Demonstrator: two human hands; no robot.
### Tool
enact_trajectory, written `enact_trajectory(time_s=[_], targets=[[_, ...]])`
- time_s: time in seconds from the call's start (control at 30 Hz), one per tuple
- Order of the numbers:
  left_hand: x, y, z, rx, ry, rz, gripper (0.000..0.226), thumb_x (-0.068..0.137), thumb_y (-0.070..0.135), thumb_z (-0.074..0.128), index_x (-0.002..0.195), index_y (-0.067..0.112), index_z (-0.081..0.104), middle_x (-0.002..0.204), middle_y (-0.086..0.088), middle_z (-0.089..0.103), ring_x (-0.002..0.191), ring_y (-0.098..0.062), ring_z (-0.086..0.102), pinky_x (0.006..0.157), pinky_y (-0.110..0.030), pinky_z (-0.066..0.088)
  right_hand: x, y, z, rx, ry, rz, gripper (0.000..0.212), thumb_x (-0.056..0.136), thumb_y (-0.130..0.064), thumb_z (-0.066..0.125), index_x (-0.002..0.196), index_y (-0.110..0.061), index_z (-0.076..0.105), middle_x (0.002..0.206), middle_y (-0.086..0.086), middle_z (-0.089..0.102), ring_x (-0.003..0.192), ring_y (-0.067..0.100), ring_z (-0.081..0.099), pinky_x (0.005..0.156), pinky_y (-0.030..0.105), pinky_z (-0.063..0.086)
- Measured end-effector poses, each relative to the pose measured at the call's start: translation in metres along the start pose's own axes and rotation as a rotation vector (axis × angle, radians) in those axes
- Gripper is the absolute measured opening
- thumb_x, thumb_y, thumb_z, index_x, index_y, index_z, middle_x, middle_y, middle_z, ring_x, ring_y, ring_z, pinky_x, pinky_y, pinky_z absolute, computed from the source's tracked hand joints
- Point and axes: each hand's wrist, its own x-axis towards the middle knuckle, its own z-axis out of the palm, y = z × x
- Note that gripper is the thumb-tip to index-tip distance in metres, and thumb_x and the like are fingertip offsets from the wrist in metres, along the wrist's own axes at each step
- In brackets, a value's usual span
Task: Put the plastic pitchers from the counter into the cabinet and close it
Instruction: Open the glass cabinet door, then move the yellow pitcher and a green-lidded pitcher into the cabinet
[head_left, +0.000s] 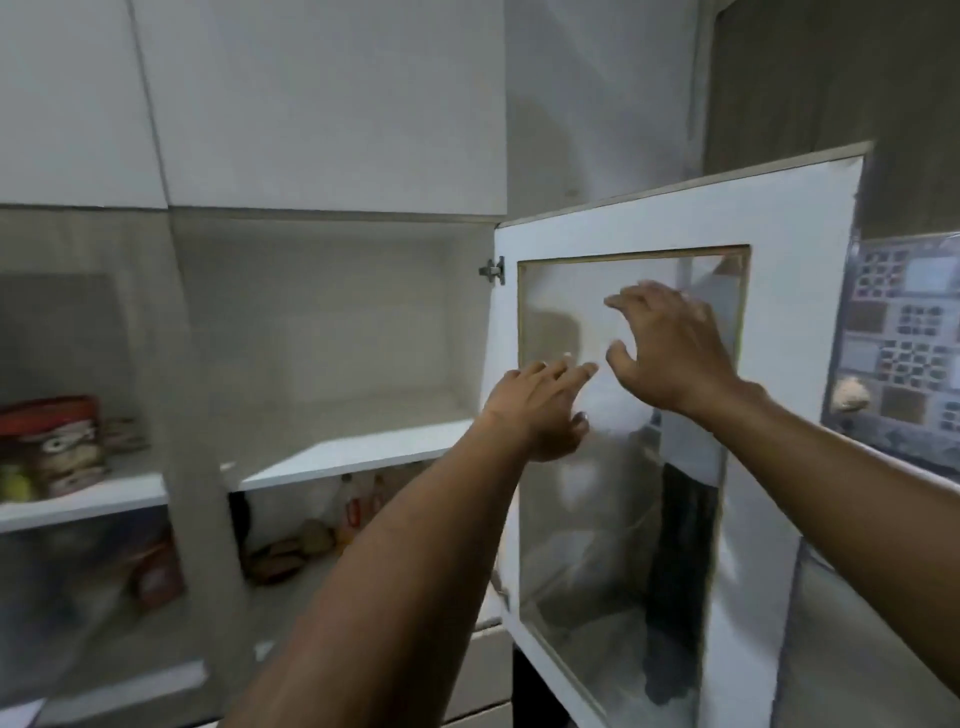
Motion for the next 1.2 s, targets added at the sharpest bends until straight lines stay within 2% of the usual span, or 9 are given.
enact_trajectory(time_s=[0.13, 0.27, 0.5, 0.63, 0.83, 1.07, 1.2], targets=[[-0.086, -0.096, -0.024, 0.056, -0.096, -0.289, 0.07, 0.097, 0.045, 0.047, 0.159, 0.027, 0.02, 0.167, -0.008, 0.025, 0.144, -0.037, 0.038, 0.114, -0.05, 0.036, 0.009, -0.113, 0.044, 0.241, -0.259, -0.114, 0.058, 0.091, -0.035, 0.056, 0.146, -0.02, 0.045, 0.151, 0.006, 0.048, 0.139, 0.028, 0.043, 0.112, 0.044, 0.034], [-0.202, -0.193, -0.047, 0.061, -0.147, -0.582, 0.072, 0.097, 0.049, 0.047, 0.16, 0.029, 0.018, 0.168, -0.008, 0.022, 0.147, -0.036, 0.035, 0.117, -0.051, 0.035, 0.019, -0.246, 0.09, 0.347, -0.409, -0.272, 0.06, 0.09, -0.038, 0.057, 0.147, -0.024, 0.043, 0.153, 0.005, 0.046, 0.139, 0.027, 0.043, 0.112, 0.042, 0.038], [-0.422, -0.33, -0.093, 0.099, -0.21, -1.047, 0.073, 0.092, 0.049, 0.052, 0.157, 0.032, 0.024, 0.165, -0.005, 0.03, 0.144, -0.035, 0.04, 0.114, -0.051, 0.038, 0.001, -0.51, 0.136, 0.616, -0.561, -0.561, 0.063, 0.086, -0.04, 0.058, 0.145, -0.021, 0.046, 0.148, 0.009, 0.051, 0.136, 0.029, 0.048, 0.11, 0.043, 0.041], [-0.537, -0.387, -0.108, 0.108, -0.223, -1.277, 0.079, 0.09, 0.053, 0.052, 0.158, 0.029, 0.02, 0.164, -0.009, 0.031, 0.145, -0.035, 0.039, 0.114, -0.054, 0.038, -0.024, -0.636, 0.152, 0.705, -0.636, -0.696, 0.062, 0.083, -0.039, 0.061, 0.141, -0.019, 0.05, 0.139, 0.012, 0.058, 0.129, 0.031, 0.053, 0.106, 0.042, 0.043], [-0.655, -0.445, -0.093, 0.043, -0.214, -1.494, 0.082, 0.088, 0.051, 0.057, 0.158, 0.026, 0.023, 0.155, -0.015, 0.04, 0.132, -0.038, 0.053, 0.109, -0.051, 0.044, -0.06, -0.762, 0.186, 0.79, -0.78, -0.758, 0.06, 0.087, -0.035, 0.062, 0.143, -0.016, 0.049, 0.144, 0.011, 0.054, 0.133, 0.029, 0.051, 0.107, 0.039, 0.043], [-0.725, -0.519, -0.022, -0.152, -0.119, -1.707, 0.08, 0.093, 0.041, 0.059, 0.159, 0.013, 0.023, 0.158, -0.02, 0.039, 0.144, -0.035, 0.039, 0.114, -0.039, 0.035, -0.081, -0.879, 0.288, 0.826, -1.004, -0.746, 0.063, 0.086, -0.032, 0.061, 0.145, -0.014, 0.045, 0.145, 0.012, 0.053, 0.13, 0.028, 0.053, 0.103, 0.038, 0.045], [-0.749, -0.583, 0.028, -0.313, 0.044, -1.888, 0.079, 0.094, 0.041, 0.059, 0.157, 0.007, 0.026, 0.159, -0.017, 0.039, 0.144, -0.034, 0.041, 0.112, -0.038, 0.038, -0.082, -0.953, 0.371, 0.85, -1.106, -0.711, 0.062, 0.086, -0.027, 0.062, 0.142, -0.009, 0.045, 0.138, 0.017, 0.056, 0.124, 0.033, 0.056, 0.098, 0.04, 0.048]])
